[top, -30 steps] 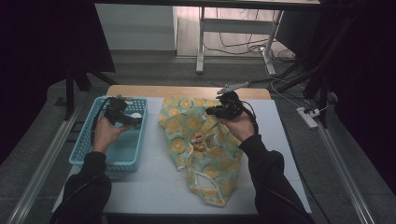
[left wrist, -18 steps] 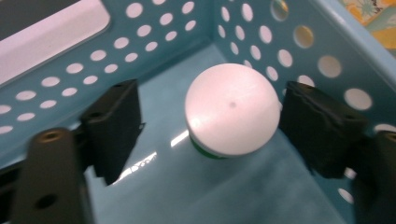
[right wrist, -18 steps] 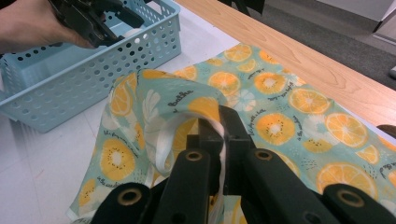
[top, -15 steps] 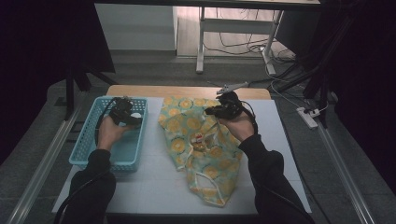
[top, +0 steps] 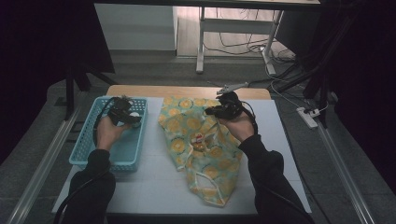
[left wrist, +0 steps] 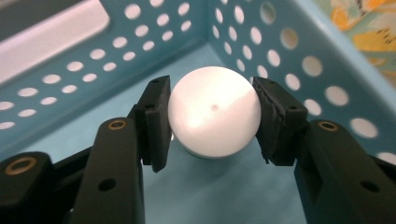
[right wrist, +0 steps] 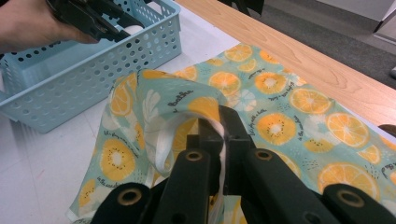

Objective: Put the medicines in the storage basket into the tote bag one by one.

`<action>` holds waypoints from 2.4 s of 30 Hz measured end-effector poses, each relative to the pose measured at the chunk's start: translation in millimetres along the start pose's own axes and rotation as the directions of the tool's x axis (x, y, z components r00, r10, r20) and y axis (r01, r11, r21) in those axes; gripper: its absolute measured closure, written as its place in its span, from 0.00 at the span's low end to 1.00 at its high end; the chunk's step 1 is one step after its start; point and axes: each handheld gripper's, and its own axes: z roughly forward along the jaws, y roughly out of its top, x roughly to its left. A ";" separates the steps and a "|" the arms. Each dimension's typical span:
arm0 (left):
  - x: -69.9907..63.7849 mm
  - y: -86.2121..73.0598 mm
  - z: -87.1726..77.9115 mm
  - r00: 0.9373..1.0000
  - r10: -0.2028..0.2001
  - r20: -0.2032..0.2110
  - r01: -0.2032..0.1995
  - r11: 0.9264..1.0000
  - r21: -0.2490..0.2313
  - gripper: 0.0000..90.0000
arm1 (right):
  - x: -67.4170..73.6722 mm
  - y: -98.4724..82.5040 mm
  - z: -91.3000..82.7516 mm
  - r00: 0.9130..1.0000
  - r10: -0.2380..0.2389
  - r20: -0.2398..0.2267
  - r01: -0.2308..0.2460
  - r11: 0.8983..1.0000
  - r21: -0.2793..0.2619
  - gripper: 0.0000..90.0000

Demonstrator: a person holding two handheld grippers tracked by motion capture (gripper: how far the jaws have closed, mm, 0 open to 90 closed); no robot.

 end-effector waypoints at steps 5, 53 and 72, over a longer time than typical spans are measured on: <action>-0.3 1.4 -10.6 1.000 -0.002 0.012 0.002 1.000 -0.019 0.57 | 0.1 0.4 -0.6 1.000 0.001 0.001 -0.001 1.000 -0.002 1.00; -115.9 23.5 -98.0 0.962 0.182 0.203 -0.159 0.979 -0.128 0.57 | 2.4 5.4 -2.9 1.000 -0.012 0.003 0.012 1.000 -0.011 1.00; -193.1 51.9 -53.2 0.899 0.308 0.311 -0.285 0.951 -0.117 0.57 | 3.4 6.4 -1.5 1.000 -0.013 0.001 0.013 1.000 -0.010 1.00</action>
